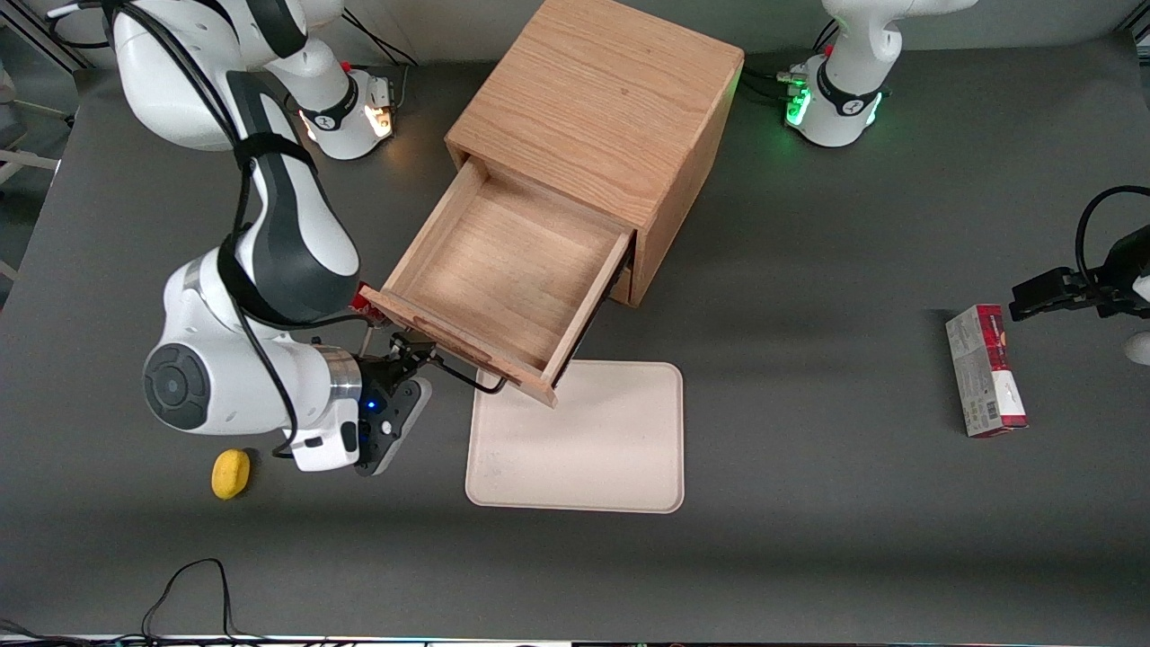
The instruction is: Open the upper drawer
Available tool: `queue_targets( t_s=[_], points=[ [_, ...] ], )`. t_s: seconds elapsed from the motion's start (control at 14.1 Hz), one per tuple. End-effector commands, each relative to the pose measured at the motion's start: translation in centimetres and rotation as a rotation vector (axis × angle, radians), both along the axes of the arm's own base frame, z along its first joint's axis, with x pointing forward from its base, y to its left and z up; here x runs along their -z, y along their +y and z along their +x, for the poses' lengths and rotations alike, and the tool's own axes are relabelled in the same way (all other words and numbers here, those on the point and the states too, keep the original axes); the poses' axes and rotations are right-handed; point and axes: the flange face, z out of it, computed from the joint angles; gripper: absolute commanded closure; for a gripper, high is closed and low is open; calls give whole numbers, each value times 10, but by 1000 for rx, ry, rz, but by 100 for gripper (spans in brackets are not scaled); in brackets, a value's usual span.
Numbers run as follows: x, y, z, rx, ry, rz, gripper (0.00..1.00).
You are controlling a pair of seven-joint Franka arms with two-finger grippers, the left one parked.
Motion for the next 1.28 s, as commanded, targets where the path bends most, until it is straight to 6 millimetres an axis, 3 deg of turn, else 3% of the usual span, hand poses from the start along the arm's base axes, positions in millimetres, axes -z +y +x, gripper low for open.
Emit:
queue_targets(
  t_s=[0.0,0.28,0.5,0.71,0.92,1.21],
  points=[
    [-65,-30,-15,11,-32,-4,0],
    [-102,-98,-39,104,-39,-124,0],
    [-111,-135,-63,334,-11,-256,0],
    [-111,-172,-99,597,10,-334,0],
    [-127,-208,-129,678,79,-353,1],
    [-139,-212,-138,713,82,-354,1]
  ],
)
